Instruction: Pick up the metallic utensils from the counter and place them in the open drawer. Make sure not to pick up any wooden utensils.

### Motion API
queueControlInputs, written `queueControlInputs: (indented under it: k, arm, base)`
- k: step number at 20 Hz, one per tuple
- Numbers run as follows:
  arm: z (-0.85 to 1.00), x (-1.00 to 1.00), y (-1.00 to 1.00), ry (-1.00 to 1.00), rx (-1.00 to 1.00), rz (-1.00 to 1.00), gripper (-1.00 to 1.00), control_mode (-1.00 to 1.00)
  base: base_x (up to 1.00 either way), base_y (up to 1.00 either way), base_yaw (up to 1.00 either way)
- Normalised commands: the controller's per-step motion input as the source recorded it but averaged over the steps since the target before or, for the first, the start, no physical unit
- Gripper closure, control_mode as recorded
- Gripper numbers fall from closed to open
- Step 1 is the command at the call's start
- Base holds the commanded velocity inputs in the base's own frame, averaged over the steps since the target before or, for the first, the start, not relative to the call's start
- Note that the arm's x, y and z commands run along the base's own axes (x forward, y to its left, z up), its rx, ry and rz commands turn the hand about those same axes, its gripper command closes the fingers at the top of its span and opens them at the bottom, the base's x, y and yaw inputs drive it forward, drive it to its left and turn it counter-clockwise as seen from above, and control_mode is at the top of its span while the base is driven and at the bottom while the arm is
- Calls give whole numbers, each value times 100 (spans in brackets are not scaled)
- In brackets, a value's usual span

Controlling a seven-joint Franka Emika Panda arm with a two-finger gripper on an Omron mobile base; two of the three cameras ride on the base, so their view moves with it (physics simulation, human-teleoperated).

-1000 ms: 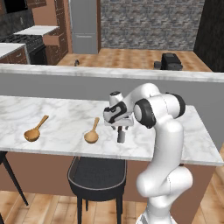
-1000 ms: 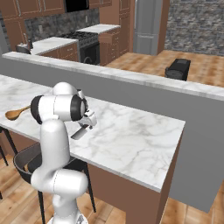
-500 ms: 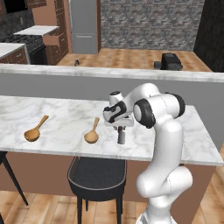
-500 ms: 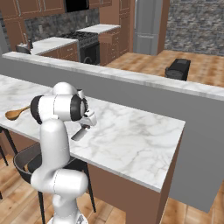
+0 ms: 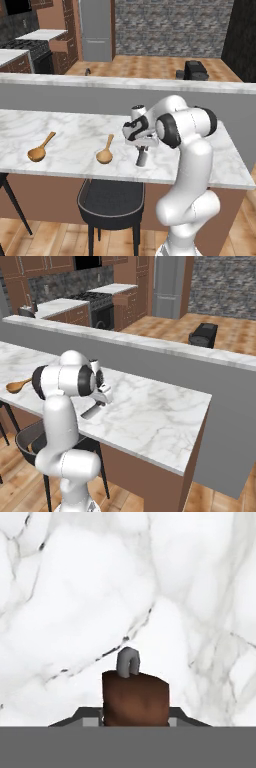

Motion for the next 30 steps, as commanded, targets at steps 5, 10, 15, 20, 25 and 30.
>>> queueControlInputs:
  k: [5, 10, 15, 20, 25, 30]
  arm:
    - [4, -35, -48, 0, 1, -36, 100, -100]
    - [40, -42, -58, 0, 8, -53, 100, -100]
    - [74, -15, -27, -8, 12, -66, 100, -100]
    - [94, -23, -11, -1, 11, -67, 100, -100]
    - [64, -33, -25, 7, 0, -42, 100, -100]
    - [52, -86, 0, 0, -3, -33, 100, -100]
  base:
    - [0, 0, 0]
    - [0, 0, 0]
    - [0, 0, 0]
    - [0, 0, 0]
    - [0, 0, 0]
    - [0, 0, 0]
